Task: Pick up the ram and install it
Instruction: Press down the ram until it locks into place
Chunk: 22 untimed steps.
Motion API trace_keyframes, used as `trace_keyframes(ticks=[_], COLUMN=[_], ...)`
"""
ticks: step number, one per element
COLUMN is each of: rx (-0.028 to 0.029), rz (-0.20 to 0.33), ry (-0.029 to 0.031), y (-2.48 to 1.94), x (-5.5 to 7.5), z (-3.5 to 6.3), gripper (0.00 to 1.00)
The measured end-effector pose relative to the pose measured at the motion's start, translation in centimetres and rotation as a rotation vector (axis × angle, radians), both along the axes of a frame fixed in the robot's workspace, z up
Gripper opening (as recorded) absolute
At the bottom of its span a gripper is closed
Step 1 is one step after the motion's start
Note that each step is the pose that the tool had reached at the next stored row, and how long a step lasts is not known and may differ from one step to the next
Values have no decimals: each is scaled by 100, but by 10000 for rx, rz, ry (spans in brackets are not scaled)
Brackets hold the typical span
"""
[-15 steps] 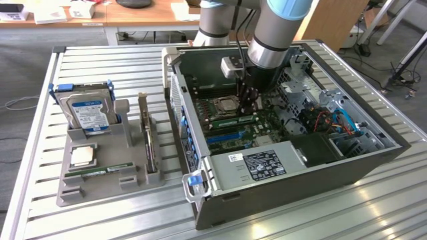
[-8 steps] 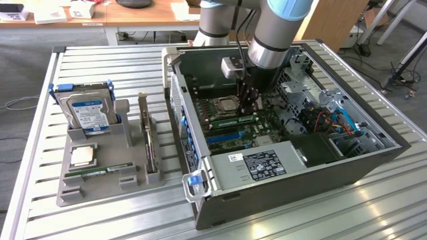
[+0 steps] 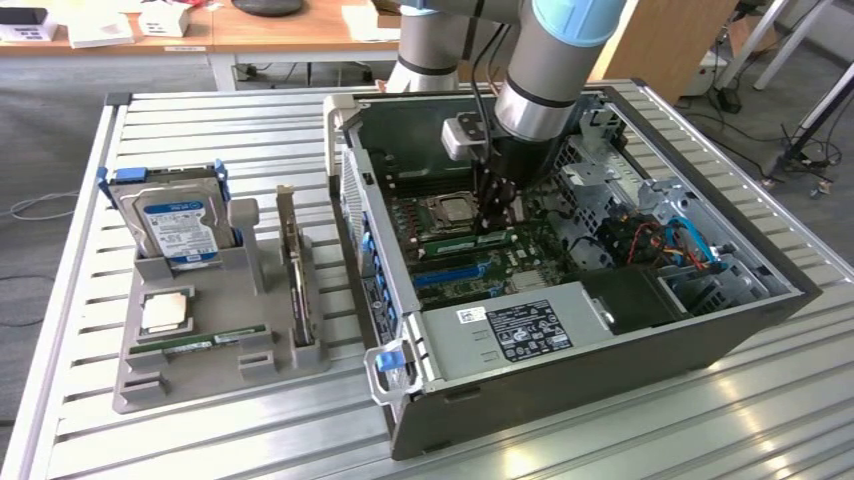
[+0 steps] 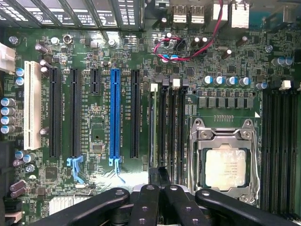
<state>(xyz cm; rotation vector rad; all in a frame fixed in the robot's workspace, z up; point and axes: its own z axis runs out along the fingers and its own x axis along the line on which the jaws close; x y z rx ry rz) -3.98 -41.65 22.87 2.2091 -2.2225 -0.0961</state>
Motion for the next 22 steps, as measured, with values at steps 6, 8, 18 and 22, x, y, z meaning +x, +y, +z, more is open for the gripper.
trace_keyframes(ticks=[6, 8, 18, 22], rx=[6, 3, 17, 29], rz=[0, 0, -1, 0], ry=[-2, -1, -1, 0], y=[1, 0, 0, 0], x=[0, 0, 0, 0], z=[-11, -17, -31, -43], gripper=[11, 11, 11, 11])
